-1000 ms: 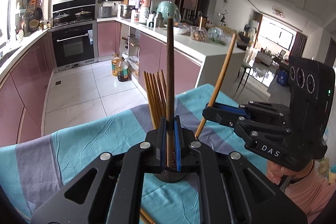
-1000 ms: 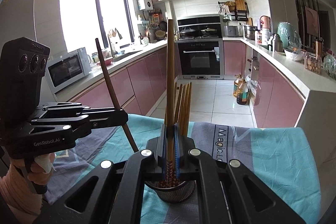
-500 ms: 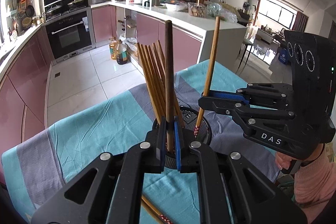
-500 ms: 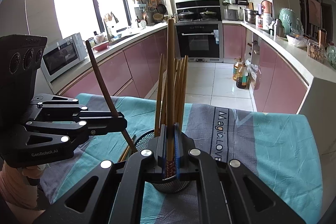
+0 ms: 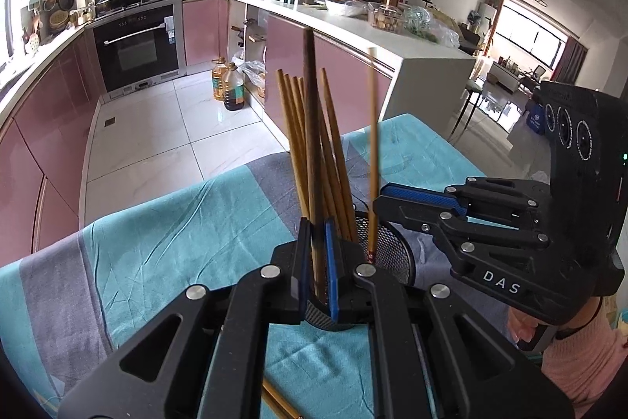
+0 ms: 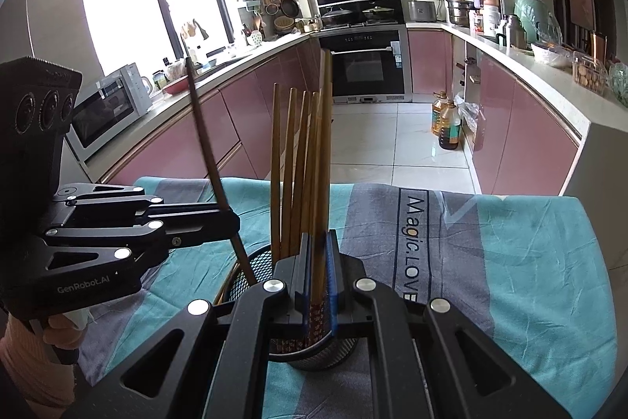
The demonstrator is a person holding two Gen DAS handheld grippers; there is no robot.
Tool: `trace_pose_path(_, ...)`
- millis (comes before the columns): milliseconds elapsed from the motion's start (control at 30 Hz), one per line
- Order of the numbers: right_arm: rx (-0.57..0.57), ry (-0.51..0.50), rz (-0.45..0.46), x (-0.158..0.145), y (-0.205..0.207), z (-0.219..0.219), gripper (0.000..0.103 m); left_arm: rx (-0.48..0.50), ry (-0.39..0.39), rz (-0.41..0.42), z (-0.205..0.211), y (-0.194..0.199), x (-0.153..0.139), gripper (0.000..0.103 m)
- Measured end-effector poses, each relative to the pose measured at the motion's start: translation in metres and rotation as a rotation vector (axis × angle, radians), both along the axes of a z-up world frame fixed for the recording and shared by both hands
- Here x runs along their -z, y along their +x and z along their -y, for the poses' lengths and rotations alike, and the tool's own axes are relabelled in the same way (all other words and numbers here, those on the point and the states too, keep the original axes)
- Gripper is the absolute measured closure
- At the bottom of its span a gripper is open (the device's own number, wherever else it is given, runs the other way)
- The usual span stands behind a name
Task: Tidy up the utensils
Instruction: 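Lower the chopstick into the cup and open the left tool while the right tool releases, then withdraw both open tools toward the last two chopsticks on the cloth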
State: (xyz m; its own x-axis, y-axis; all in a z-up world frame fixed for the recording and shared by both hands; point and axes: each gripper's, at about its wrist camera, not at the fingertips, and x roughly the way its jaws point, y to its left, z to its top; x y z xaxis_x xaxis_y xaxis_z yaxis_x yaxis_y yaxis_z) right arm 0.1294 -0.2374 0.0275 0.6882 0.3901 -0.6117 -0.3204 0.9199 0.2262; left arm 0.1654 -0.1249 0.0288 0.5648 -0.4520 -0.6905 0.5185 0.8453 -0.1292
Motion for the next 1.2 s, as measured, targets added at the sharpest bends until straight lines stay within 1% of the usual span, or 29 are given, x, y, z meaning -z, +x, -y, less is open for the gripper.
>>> trace_pose_path(233, 0.007, 0.015, -0.002, 0.003, -0.002, 0.002, 0.096, -0.028, -0.026, -0.026, -0.009, 0.009, 0.01, 0.095)
trace_pose_path(300, 0.003, 0.021, 0.001, 0.003, -0.005, 0.002, 0.096, -0.038, -0.042, -0.021, -0.012, 0.007, 0.011, 0.095)
trace_pose_path(367, 0.003, 0.023, 0.009, 0.001, -0.008, 0.002, 0.095, -0.053, -0.05, -0.006, -0.016, 0.004, 0.011, 0.092)
trace_pose_path(433, -0.003, 0.033, 0.018, -0.001, -0.012, 0.002, 0.094, -0.064, -0.062, 0.011, -0.021, 0.0, 0.01, 0.087)
trace_pose_path(500, -0.01, 0.041, 0.031, -0.003, -0.017, 0.002, 0.087, -0.078, -0.071, 0.036, -0.027, -0.007, 0.01, 0.084)
trace_pose_path(600, -0.034, 0.051, 0.058, -0.009, -0.03, -0.001, 0.084, -0.101, -0.091, 0.079, -0.04, -0.02, 0.006, 0.073)
trace_pose_path(667, -0.061, 0.062, 0.076, -0.011, -0.041, -0.004, 0.082, -0.116, -0.106, 0.109, -0.05, -0.031, 0.004, 0.07)
trace_pose_path(733, -0.091, 0.065, 0.088, -0.013, -0.052, -0.008, 0.076, -0.129, -0.11, 0.131, -0.06, -0.042, 0.004, 0.062)
trace_pose_path(833, -0.124, 0.075, 0.09, -0.011, -0.063, -0.014, 0.073, -0.167, -0.101, 0.155, -0.073, -0.056, 0.007, 0.057)
trace_pose_path(900, -0.146, 0.084, 0.075, -0.005, -0.068, -0.019, 0.072, -0.189, -0.093, 0.158, -0.082, -0.062, 0.01, 0.054)
trace_pose_path(1000, -0.171, 0.091, 0.042, 0.007, -0.072, -0.03, 0.069, -0.215, -0.083, 0.143, -0.092, -0.072, 0.023, 0.048)
trace_pose_path(1033, -0.179, 0.091, 0.028, 0.012, -0.072, -0.034, 0.069, -0.225, -0.078, 0.134, -0.096, -0.075, 0.028, 0.042)
trace_pose_path(1067, -0.188, 0.086, 0.011, 0.018, -0.072, -0.039, 0.068, -0.229, -0.076, 0.122, -0.099, -0.077, 0.033, 0.039)
trace_pose_path(1133, -0.196, 0.064, -0.014, 0.03, -0.072, -0.047, 0.068, -0.234, -0.077, 0.088, -0.103, -0.08, 0.044, 0.038)
trace_pose_path(1200, -0.21, 0.066, -0.049, 0.04, -0.071, -0.054, 0.068, -0.249, -0.061, 0.076, -0.105, -0.084, 0.054, 0.039)
